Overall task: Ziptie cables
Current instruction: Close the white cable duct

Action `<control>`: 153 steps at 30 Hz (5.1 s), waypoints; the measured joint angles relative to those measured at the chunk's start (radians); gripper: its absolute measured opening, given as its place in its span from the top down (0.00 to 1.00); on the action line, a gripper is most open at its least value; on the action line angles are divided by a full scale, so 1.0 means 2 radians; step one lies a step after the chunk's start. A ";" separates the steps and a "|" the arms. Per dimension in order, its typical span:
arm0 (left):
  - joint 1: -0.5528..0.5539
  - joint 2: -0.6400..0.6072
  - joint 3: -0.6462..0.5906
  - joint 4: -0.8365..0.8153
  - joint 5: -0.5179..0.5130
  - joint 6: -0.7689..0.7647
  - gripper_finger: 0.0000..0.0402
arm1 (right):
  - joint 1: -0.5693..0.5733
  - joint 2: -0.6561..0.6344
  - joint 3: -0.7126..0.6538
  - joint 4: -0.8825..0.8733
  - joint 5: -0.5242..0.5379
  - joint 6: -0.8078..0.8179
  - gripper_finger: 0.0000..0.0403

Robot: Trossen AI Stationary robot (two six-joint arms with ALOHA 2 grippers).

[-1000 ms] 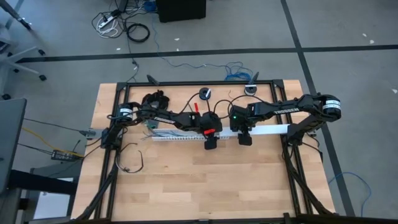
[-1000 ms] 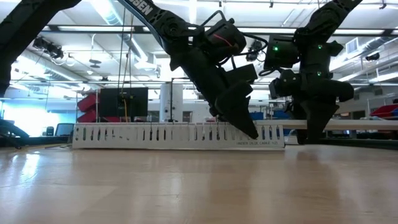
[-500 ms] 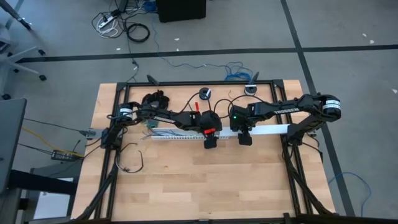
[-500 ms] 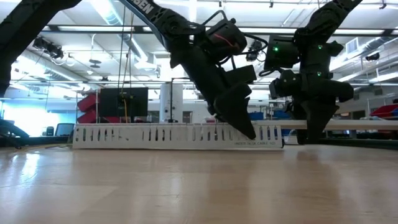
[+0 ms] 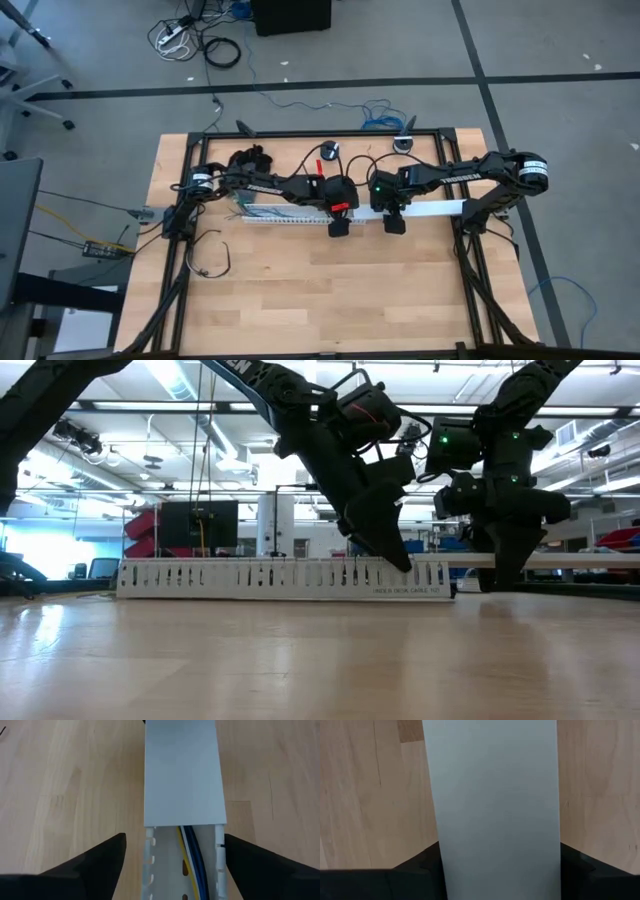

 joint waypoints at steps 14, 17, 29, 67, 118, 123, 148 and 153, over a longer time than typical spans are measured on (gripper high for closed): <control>0.003 -0.008 0.000 -0.044 0.030 0.011 0.20 | 0.000 0.000 0.000 -0.006 0.002 0.000 0.43; 0.006 -0.016 0.000 -0.065 0.026 0.011 0.20 | -0.001 0.000 0.000 -0.006 0.003 0.000 0.43; 0.016 -0.085 -0.103 -0.053 0.020 -0.018 0.20 | -0.001 0.000 -0.007 -0.004 0.011 0.000 0.43; 0.015 -0.174 -0.286 0.060 -0.023 -0.077 0.31 | -0.002 0.000 -0.007 0.000 0.015 0.000 0.43; -0.008 -0.039 -0.139 0.174 0.005 -0.040 0.23 | -0.001 0.000 -0.007 0.005 0.015 0.002 0.43; -0.008 -0.025 -0.117 0.174 0.005 -0.039 0.23 | -0.001 0.000 -0.007 0.004 0.015 0.002 0.43; -0.008 -0.025 -0.118 0.187 -0.001 -0.028 0.35 | -0.001 0.000 -0.007 0.007 0.015 0.000 0.43; -0.008 -0.025 -0.118 0.186 0.000 -0.028 0.38 | -0.001 0.000 -0.007 0.007 0.015 0.000 0.43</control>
